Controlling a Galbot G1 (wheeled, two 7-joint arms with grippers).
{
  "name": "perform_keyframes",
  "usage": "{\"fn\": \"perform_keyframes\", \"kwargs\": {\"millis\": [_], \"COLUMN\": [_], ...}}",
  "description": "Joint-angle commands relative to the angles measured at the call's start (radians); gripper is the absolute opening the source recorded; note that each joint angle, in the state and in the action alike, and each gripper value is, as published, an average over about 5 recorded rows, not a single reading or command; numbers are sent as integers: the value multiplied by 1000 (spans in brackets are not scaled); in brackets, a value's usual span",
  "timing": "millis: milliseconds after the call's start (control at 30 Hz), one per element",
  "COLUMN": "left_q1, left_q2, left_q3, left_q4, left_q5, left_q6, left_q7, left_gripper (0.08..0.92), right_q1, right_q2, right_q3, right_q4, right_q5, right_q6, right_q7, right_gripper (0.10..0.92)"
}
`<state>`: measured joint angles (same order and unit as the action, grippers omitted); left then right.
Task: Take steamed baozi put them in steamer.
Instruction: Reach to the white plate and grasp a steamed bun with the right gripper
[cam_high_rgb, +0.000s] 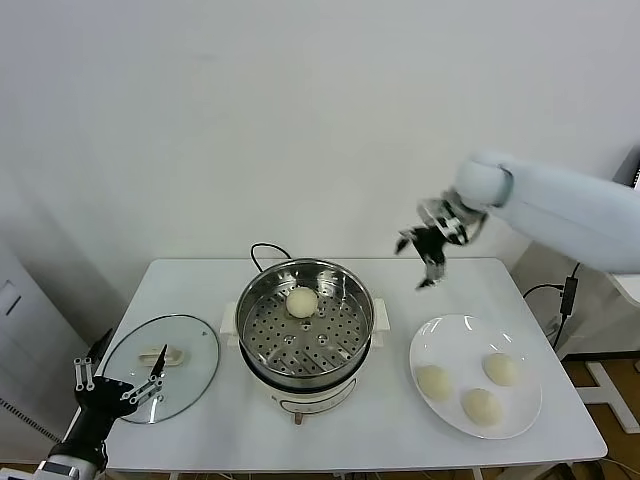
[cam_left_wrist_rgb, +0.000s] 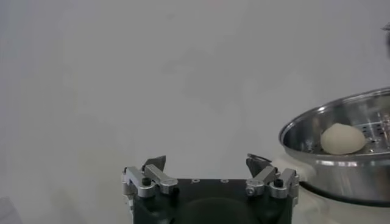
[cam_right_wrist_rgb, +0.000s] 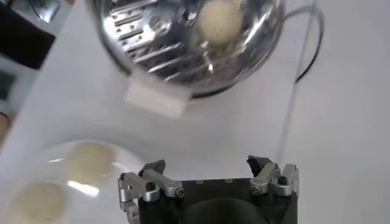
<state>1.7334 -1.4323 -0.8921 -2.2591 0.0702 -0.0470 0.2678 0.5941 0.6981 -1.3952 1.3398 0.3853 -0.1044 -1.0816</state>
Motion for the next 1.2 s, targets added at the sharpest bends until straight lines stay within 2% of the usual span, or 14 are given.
{"fn": "perform_keyframes", "kwargs": {"millis": [33, 300, 933, 1067, 1200], "left_q1": [6, 15, 24, 24, 22], "left_q2": [-12, -23, -22, -22, -20], "left_q3": [5, 9, -1, 1, 0], "left_q4": [-7, -13, -1, 0, 0], "left_q5": [4, 17, 21, 22, 22], "left_q6": [-3, -3, -6, -5, -5], "left_q7": [-2, -3, -3, -3, -3], "left_gripper": [823, 823, 823, 823, 823], "right_q1": [-233, -387, -450, -451, -432], "right_q2": [-180, -133, -40, -40, -50], "right_q3": [46, 135, 195, 195, 186], "right_q4": [112, 71, -24, -27, -17], "right_q5": [-46, -76, -133, -139, -130], "right_q6": [-92, -73, -60, -61, -60], "right_q7": [30, 47, 76, 75, 73], "right_gripper": [823, 823, 815, 750, 634]}}
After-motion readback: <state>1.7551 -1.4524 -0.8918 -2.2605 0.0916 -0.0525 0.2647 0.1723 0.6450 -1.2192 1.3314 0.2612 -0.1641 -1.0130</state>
